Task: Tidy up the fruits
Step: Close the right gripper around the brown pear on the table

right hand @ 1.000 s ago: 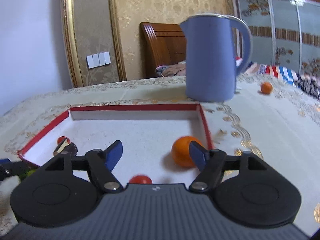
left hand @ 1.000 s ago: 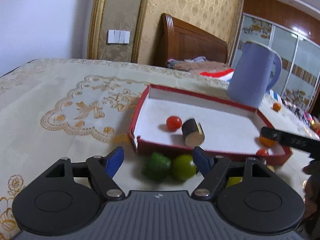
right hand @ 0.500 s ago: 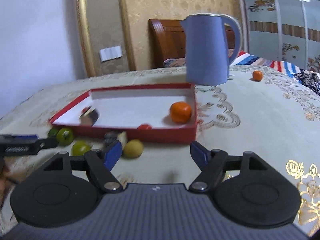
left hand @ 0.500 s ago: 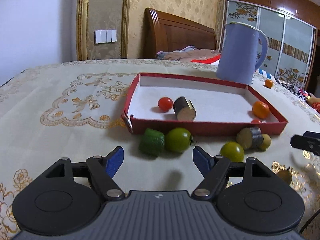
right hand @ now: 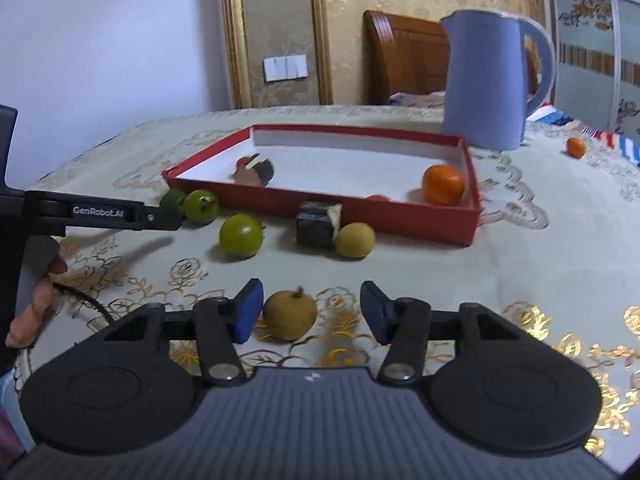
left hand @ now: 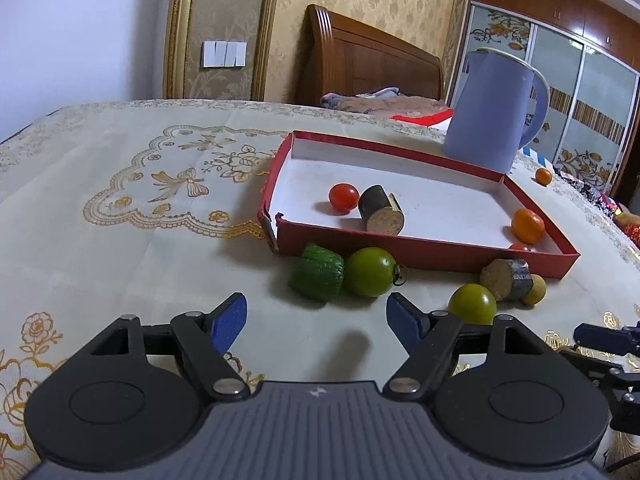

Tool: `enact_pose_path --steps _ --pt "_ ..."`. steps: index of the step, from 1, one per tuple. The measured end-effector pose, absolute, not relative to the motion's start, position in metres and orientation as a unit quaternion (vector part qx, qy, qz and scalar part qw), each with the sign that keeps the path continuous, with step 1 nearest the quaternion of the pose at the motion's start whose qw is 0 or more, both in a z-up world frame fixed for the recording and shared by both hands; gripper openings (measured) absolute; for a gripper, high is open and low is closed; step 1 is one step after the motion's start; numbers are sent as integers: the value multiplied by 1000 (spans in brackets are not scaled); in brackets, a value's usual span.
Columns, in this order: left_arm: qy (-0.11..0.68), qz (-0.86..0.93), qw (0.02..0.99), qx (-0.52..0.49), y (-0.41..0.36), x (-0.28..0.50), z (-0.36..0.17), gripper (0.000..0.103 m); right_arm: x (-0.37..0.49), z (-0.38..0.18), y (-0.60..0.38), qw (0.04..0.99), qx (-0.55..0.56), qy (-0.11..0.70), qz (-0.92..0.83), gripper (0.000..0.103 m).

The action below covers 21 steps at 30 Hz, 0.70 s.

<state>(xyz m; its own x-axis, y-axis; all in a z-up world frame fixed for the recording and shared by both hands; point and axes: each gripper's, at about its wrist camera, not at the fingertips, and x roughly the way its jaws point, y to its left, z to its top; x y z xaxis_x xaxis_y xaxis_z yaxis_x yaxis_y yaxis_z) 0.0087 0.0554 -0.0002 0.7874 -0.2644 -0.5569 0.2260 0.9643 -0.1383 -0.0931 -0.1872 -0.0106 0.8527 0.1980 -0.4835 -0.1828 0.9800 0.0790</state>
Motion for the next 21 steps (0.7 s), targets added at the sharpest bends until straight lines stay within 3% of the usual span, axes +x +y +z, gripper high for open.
enact_pose_path --steps 6,21 --pt "302 -127 944 -25 53 9 0 77 -92 -13 -178 960 -5 257 106 27" --pt "315 -100 943 31 39 19 -1 78 -63 -12 -216 962 67 264 15 27"
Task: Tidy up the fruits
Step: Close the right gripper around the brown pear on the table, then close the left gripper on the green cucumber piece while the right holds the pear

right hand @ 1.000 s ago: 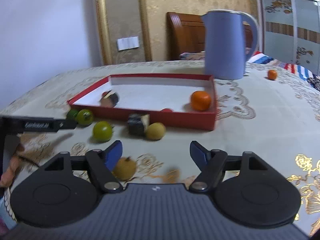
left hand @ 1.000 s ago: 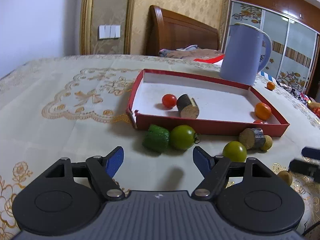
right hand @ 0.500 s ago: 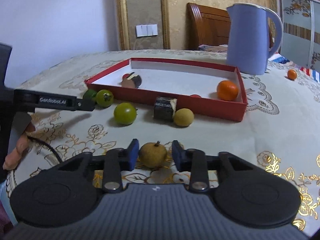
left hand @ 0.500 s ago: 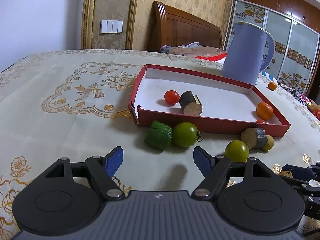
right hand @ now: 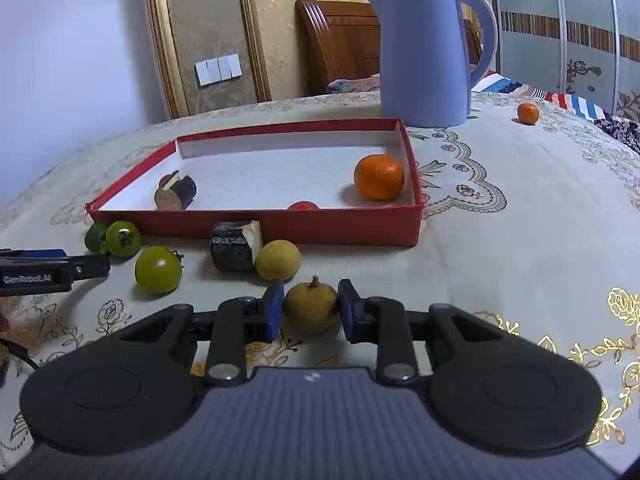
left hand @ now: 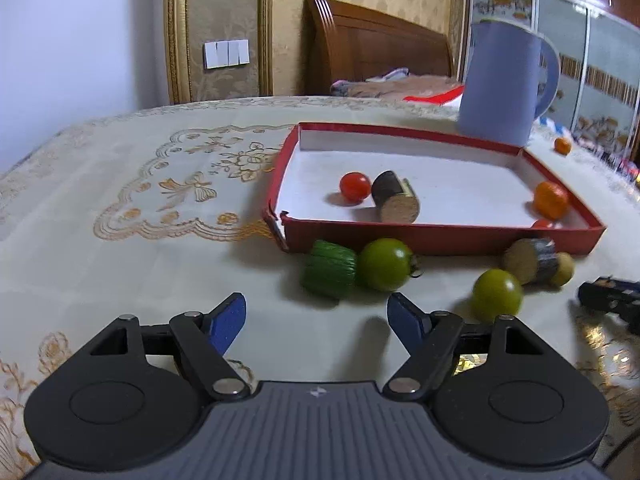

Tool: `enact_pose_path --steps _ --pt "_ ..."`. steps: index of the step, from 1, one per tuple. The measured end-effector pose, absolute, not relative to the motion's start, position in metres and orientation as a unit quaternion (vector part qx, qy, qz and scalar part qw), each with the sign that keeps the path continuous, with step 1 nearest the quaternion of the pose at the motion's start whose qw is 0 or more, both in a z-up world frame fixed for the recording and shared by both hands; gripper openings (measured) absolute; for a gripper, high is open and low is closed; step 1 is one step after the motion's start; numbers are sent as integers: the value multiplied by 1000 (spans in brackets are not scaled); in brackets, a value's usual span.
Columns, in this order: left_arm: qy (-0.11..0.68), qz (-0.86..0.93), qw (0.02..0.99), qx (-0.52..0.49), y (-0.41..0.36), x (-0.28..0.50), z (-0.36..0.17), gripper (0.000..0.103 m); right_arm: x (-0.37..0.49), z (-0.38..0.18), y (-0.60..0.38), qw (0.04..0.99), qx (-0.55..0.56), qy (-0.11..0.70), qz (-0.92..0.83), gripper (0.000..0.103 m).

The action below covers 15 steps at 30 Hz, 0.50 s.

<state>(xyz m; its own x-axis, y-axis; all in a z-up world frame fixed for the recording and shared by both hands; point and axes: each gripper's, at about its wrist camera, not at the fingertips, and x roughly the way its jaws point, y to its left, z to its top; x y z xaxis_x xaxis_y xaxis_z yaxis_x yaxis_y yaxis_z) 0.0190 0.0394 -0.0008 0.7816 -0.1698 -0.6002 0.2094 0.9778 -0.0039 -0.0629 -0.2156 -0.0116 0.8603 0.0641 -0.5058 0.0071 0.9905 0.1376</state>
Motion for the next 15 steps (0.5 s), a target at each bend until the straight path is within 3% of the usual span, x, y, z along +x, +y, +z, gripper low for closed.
enact_pose_path --steps 11,15 --pt "321 -139 931 104 40 39 0 79 -66 -14 -218 962 76 260 22 27" --pt "338 -183 920 76 54 51 1 79 -67 -14 -219 962 81 259 23 27"
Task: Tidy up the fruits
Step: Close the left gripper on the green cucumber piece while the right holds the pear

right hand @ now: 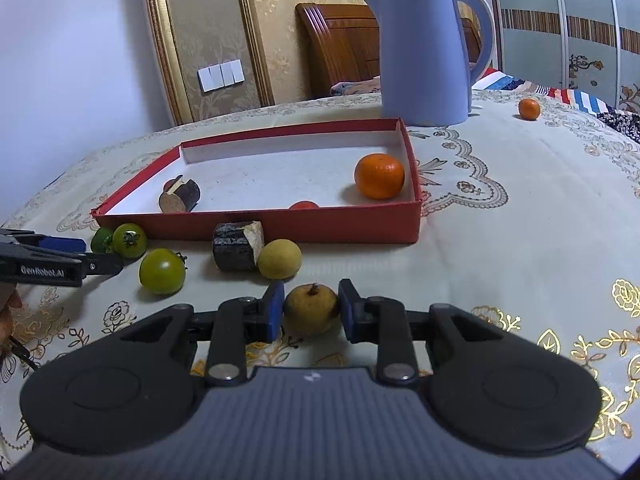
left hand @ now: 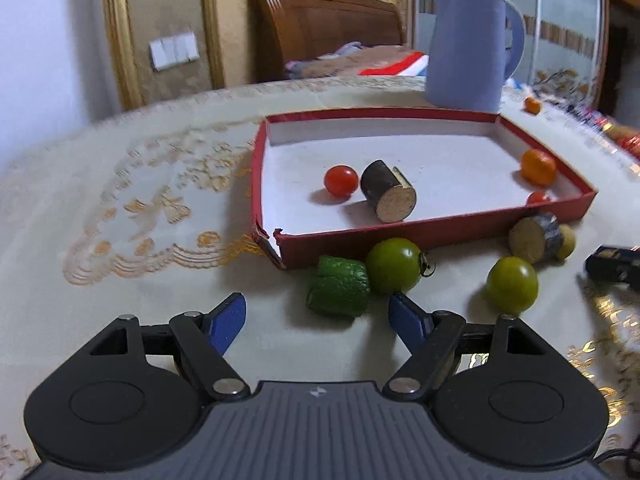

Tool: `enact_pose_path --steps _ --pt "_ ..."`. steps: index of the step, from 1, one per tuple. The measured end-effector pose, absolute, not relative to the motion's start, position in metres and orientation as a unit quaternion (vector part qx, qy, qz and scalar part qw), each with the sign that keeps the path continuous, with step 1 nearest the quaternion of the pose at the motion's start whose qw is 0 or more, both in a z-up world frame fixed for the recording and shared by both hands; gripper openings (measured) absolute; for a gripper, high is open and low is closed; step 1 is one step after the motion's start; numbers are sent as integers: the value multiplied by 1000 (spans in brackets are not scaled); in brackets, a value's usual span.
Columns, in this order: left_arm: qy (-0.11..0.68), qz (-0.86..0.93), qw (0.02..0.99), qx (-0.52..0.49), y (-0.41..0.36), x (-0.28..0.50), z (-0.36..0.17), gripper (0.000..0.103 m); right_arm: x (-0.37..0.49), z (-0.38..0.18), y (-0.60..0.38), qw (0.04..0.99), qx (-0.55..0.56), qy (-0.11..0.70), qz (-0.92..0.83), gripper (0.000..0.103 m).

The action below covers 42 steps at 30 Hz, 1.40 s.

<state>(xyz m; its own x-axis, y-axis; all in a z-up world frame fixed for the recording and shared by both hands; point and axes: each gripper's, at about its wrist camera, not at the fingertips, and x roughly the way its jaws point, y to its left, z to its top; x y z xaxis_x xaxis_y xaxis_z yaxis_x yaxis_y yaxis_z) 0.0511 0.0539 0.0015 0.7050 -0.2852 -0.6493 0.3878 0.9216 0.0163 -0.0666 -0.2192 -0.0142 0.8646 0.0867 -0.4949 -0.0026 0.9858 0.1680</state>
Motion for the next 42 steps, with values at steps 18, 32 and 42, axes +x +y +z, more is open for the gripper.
enact_pose_path --steps 18,32,42 --pt "325 -211 914 119 42 47 5 39 -67 -14 -220 962 83 260 27 30" --pt "323 -175 927 77 44 34 2 28 -68 -15 -218 962 86 259 28 29" --pt "312 -152 933 91 34 33 1 27 -69 -14 -218 962 81 260 28 30"
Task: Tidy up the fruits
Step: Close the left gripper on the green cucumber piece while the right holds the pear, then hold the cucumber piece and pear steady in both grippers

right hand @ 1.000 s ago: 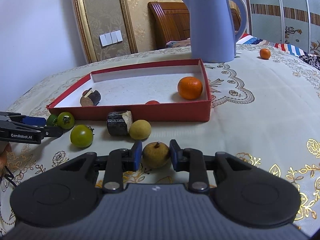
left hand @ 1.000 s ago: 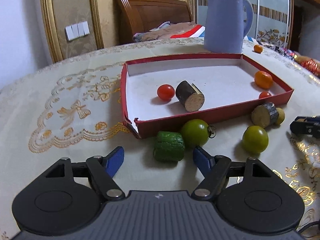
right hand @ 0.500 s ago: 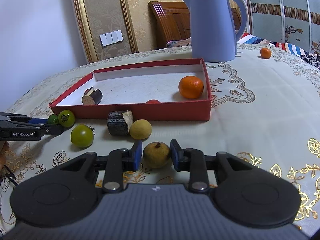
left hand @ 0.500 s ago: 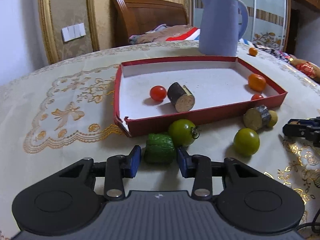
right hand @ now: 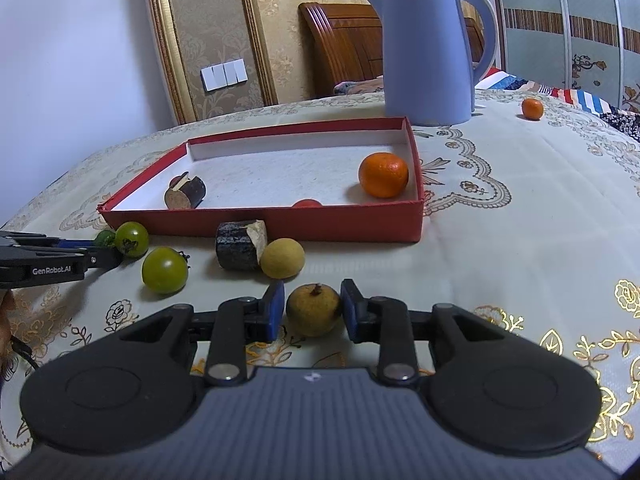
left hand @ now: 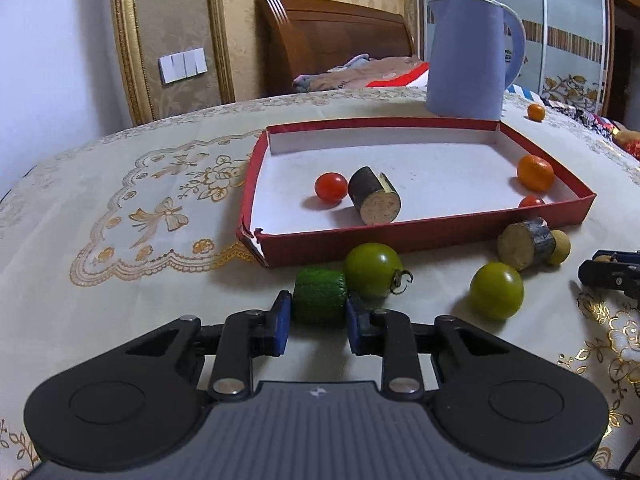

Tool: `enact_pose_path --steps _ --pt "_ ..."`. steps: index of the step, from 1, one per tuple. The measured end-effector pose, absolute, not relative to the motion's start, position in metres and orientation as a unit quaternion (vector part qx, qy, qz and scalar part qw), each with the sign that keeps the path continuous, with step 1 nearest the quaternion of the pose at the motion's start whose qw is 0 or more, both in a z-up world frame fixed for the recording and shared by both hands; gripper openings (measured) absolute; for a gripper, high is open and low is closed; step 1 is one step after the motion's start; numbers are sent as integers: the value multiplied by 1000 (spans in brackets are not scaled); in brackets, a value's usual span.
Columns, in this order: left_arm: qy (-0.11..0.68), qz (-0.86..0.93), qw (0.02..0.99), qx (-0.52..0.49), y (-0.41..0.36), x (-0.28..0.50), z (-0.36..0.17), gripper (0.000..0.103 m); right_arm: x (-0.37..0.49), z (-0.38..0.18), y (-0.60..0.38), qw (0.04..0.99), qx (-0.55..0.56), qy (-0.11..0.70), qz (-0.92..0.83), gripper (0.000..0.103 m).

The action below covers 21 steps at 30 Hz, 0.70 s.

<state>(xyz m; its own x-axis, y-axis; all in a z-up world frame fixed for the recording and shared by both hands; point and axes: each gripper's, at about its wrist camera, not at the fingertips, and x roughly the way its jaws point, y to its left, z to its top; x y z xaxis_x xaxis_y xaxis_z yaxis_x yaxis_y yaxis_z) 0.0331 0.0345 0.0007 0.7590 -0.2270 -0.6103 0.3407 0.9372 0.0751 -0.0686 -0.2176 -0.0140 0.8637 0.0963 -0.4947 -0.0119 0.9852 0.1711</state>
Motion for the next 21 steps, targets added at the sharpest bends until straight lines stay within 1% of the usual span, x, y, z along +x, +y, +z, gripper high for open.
enact_pose_path --steps 4,12,21 --pt "306 -151 935 96 33 31 -1 27 -69 -14 -218 962 82 259 29 29" --pt "300 -149 940 55 46 31 -1 27 -70 -14 -218 963 80 255 28 28" --pt "301 -153 940 38 51 32 -1 27 -70 -13 -216 965 73 249 23 27"
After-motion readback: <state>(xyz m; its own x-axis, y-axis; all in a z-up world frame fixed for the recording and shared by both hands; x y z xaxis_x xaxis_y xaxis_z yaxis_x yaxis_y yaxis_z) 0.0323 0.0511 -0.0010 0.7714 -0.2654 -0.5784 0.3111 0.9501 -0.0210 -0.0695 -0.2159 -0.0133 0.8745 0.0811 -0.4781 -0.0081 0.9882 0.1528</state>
